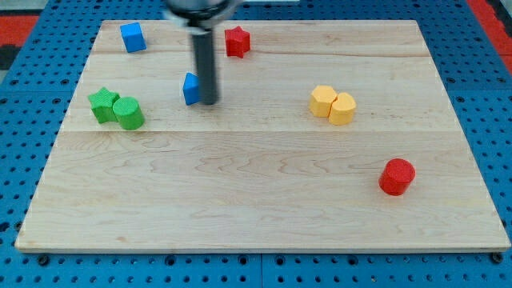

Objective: Push the blue triangle into the blue cube

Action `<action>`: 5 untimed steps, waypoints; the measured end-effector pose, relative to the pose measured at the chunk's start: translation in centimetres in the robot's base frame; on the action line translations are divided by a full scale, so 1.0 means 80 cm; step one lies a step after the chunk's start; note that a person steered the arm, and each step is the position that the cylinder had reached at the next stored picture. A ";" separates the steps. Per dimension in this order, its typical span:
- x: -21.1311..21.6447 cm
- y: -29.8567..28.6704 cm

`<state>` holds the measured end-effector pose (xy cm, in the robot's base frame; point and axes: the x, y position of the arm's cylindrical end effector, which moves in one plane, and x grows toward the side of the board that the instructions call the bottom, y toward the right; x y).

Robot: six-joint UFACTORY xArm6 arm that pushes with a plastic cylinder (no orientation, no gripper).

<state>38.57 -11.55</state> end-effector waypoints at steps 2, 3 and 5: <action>-0.037 -0.028; -0.034 0.005; -0.115 -0.028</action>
<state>29.34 -13.79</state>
